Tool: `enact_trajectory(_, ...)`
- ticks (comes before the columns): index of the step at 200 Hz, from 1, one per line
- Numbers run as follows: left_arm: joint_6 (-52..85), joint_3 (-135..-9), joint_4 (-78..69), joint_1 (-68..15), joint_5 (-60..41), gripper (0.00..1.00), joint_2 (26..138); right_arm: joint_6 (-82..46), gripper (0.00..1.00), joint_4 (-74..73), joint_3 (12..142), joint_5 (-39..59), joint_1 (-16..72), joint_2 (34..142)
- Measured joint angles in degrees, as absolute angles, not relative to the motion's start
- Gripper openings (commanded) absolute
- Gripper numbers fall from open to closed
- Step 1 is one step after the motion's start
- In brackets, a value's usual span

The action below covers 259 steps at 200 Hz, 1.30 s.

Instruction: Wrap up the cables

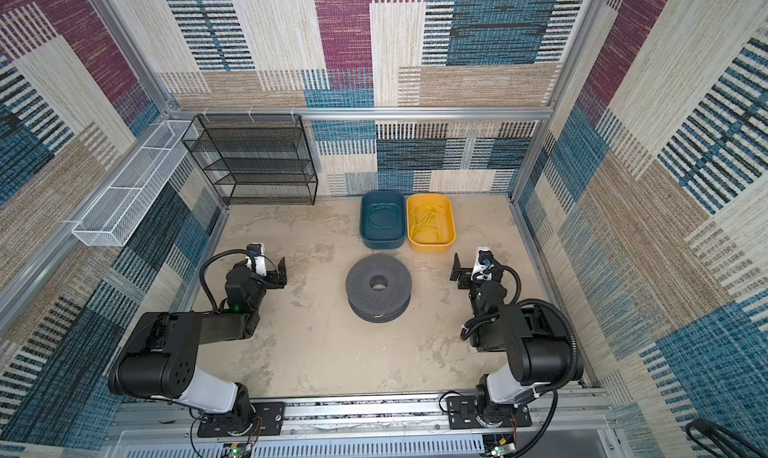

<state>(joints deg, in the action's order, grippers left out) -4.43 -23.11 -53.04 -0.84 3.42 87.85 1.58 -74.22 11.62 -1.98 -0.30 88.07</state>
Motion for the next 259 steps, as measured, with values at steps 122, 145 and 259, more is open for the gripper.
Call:
enact_trajectory(122,-4.2,-23.2,-48.1,-0.5,0.0,0.99,88.0,1.2,0.99,-72.1,12.0,0.0,-0.4,88.1)
enact_trajectory(145,-4.2,-23.2,-48.1,-0.5,-0.2,0.99,88.0,1.2,0.99,-72.1,12.1,0.0,-0.4,88.1)
enact_trajectory(259,-4.2,-23.2,-48.1,-0.5,-0.2,0.99,88.1,1.2,0.99,-71.6,12.9,0.4,-0.4,88.2)
